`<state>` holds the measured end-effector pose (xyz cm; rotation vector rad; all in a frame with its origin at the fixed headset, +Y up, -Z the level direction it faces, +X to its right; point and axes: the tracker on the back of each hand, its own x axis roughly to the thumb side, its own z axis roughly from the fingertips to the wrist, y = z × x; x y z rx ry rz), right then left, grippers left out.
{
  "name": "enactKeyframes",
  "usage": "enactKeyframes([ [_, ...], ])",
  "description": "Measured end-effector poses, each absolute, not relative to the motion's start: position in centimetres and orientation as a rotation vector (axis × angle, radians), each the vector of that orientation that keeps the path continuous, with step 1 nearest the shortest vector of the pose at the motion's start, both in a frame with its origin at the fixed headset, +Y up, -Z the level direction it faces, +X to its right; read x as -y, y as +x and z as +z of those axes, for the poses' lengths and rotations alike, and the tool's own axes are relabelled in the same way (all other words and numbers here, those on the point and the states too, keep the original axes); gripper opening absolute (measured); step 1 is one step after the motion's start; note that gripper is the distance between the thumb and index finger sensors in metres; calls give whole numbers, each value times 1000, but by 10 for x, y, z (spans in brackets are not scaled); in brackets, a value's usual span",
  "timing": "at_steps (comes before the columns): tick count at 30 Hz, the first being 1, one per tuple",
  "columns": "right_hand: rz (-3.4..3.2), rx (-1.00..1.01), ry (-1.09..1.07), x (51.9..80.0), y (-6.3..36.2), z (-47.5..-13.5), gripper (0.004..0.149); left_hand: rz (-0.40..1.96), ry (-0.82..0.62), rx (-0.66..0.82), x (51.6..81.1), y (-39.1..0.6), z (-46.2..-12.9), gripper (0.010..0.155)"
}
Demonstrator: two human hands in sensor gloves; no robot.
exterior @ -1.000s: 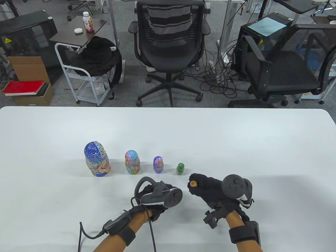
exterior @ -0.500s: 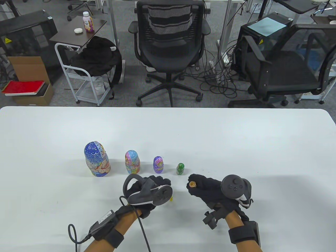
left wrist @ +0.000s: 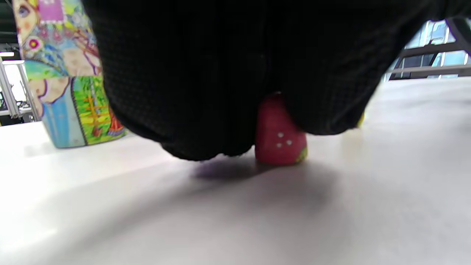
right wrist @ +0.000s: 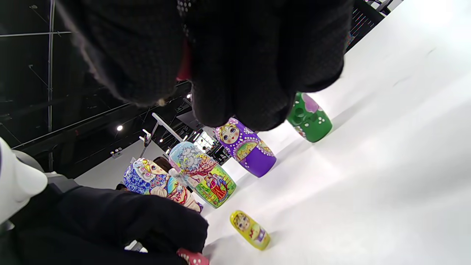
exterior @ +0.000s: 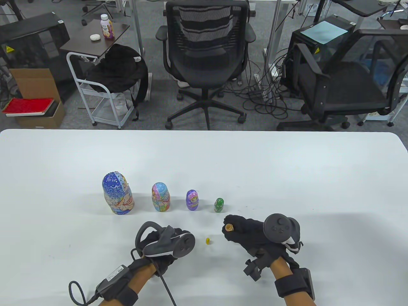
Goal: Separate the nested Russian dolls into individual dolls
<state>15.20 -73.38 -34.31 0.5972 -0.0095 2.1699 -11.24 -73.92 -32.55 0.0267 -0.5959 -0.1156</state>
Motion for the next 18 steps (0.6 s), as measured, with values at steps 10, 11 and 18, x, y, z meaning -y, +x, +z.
enactKeyframes([
  [10,2192,-43,637,741,138,-340,62,137,181,681,675,-82,-317,46],
  [11,2194,-47,643,741,137,-340,61,146,186,689,673,-80,-317,46],
  [18,2196,-60,682,742,128,-335,61,172,200,734,663,-63,-314,45],
])
